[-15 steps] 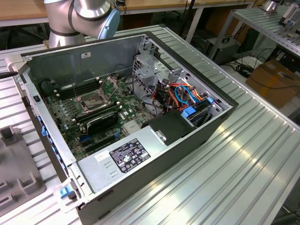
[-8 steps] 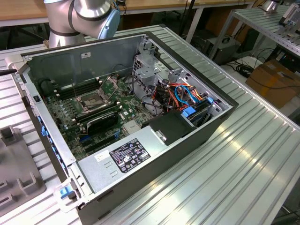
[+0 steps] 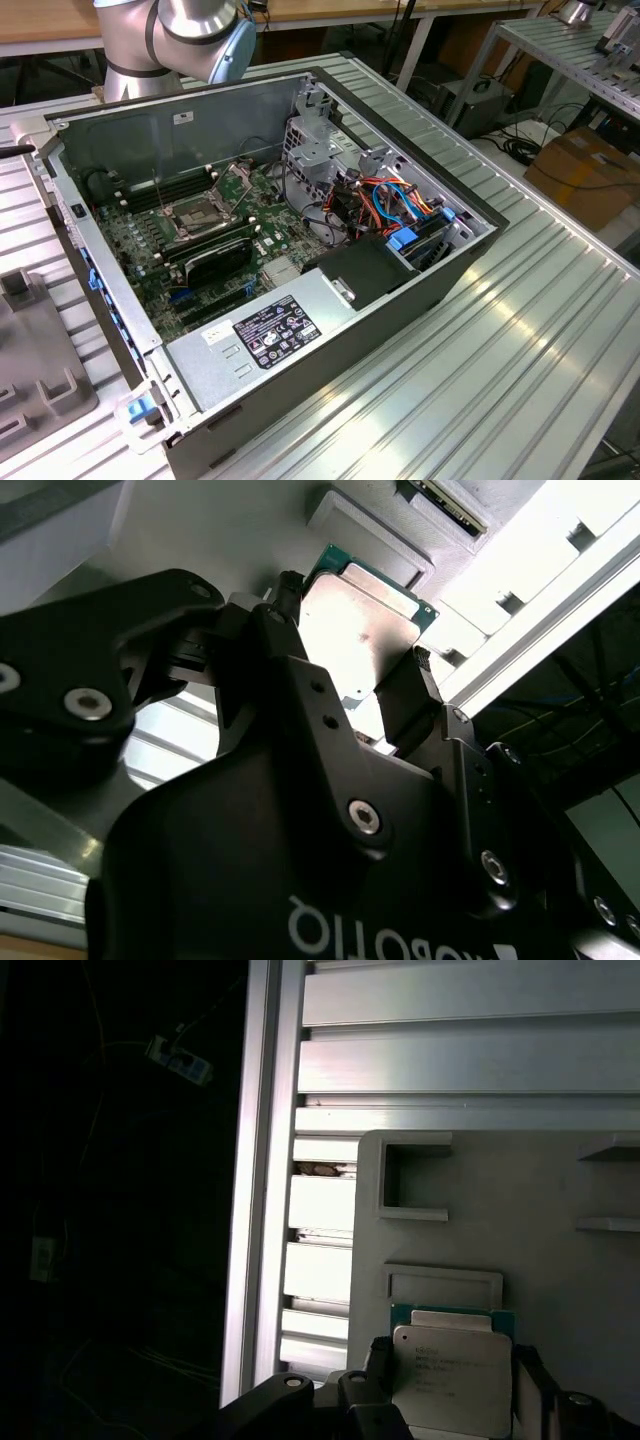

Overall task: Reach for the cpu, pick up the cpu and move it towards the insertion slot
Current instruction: 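Pick up the cpu and move it towards the insertion slot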

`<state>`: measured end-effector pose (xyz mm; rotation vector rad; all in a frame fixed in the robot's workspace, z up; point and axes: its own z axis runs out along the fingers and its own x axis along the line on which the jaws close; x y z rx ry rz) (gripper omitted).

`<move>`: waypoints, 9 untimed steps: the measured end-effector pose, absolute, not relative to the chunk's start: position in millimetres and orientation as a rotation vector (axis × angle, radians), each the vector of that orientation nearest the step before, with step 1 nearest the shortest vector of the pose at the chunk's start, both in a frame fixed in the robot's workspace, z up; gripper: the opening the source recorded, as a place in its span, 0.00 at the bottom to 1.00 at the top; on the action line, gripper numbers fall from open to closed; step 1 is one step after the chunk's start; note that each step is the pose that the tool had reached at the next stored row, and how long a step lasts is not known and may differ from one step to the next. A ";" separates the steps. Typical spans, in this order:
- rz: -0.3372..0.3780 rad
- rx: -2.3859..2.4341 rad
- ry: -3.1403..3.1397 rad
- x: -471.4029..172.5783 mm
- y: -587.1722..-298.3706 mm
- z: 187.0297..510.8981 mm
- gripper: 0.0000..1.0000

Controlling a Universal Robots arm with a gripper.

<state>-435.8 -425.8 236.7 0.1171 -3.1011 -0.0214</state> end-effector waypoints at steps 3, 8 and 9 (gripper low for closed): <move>-0.021 0.117 -3.101 -435.7 -425.8 237.4 0.55; -0.021 0.117 -3.101 -435.7 -425.8 239.7 0.55; -0.022 0.117 -3.101 -435.7 -425.8 240.0 0.55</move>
